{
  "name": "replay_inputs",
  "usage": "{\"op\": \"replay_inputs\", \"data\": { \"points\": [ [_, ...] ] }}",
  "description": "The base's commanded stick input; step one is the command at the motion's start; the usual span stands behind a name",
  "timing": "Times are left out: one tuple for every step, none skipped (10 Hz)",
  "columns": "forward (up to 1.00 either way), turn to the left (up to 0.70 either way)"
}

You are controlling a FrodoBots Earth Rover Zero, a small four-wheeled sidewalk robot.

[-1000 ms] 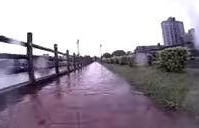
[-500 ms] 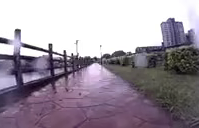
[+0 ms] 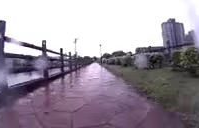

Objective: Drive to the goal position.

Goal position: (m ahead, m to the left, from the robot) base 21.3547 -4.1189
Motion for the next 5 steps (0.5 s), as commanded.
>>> {"op": "replay_inputs", "data": {
  "points": [
    [1.0,0.0],
    [1.0,0.0],
    [1.0,0.0],
    [1.0,0.0],
    [1.0,0.0]
  ]
}}
